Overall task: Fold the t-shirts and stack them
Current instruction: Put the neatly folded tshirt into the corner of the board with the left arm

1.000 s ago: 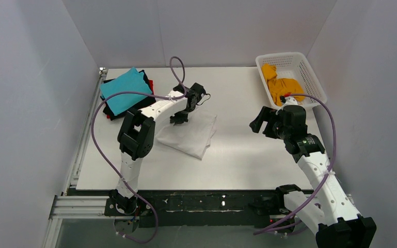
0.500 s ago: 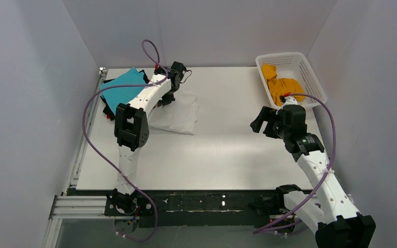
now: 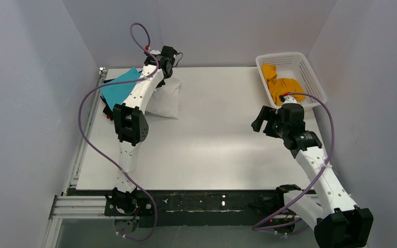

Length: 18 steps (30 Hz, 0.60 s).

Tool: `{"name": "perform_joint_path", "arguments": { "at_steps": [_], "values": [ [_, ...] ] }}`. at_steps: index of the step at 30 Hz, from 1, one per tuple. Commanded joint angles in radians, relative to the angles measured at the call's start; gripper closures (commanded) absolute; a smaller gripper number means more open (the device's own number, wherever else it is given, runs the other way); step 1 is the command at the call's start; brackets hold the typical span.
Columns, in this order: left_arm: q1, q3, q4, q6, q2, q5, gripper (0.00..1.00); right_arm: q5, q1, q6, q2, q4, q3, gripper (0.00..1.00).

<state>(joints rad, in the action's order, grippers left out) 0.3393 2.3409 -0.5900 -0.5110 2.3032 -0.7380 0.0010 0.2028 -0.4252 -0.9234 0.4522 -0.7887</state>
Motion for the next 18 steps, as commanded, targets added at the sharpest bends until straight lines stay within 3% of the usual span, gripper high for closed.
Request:
{"name": "perform_joint_path", "arguments": {
  "at_steps": [1,18],
  "values": [
    [-0.024,0.084,-0.088,0.042,0.014,-0.142,1.0,0.016,-0.009,0.013,-0.009,-0.036,-0.017,0.1],
    [-0.077,0.157,0.087,0.116,-0.051,-0.166,1.0,0.007,-0.022,0.011,-0.041,-0.031,-0.026,0.11]
  ]
}}
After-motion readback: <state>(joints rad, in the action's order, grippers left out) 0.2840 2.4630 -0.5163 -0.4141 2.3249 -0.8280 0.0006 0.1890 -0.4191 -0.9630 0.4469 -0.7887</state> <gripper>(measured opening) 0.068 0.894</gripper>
